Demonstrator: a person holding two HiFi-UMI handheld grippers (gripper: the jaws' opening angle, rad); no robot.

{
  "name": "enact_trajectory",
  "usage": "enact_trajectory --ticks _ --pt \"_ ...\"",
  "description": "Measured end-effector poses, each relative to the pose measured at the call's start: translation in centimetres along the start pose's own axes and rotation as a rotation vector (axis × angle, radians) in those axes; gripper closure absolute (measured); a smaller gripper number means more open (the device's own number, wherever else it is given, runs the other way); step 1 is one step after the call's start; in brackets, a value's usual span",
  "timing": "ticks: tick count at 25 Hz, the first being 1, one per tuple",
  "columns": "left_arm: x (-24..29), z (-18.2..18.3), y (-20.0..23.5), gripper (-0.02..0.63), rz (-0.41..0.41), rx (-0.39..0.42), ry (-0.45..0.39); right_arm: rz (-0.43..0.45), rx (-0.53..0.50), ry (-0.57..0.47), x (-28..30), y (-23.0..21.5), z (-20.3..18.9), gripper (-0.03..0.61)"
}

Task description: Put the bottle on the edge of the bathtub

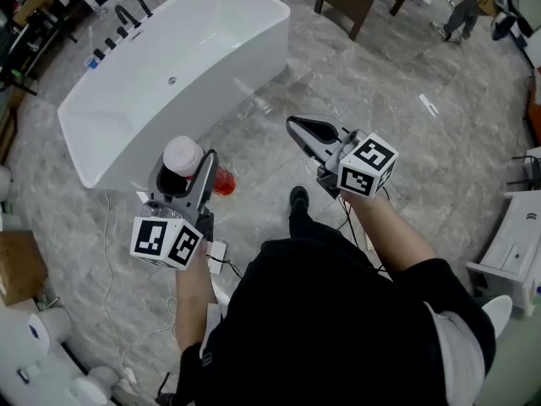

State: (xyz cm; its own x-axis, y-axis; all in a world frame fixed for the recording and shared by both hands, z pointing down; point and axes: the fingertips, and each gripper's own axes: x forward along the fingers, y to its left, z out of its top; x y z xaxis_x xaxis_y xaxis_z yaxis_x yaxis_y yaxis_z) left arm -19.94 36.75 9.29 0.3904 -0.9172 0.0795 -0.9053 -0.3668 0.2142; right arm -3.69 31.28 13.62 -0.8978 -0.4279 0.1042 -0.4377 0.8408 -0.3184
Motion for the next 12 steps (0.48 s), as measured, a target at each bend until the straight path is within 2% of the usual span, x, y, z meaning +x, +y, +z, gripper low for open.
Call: enact_trajectory --ticks 6,12 --pt "7.9 0.8 0.5 0.318 0.027 -0.012 -0.003 0.014 0.016 0.007 0.7 -8.2 2.6 0.551" --pt "14.8 0.9 0.2 0.318 0.043 -0.023 0.013 0.038 0.027 0.003 0.7 -14.5 4.8 0.551"
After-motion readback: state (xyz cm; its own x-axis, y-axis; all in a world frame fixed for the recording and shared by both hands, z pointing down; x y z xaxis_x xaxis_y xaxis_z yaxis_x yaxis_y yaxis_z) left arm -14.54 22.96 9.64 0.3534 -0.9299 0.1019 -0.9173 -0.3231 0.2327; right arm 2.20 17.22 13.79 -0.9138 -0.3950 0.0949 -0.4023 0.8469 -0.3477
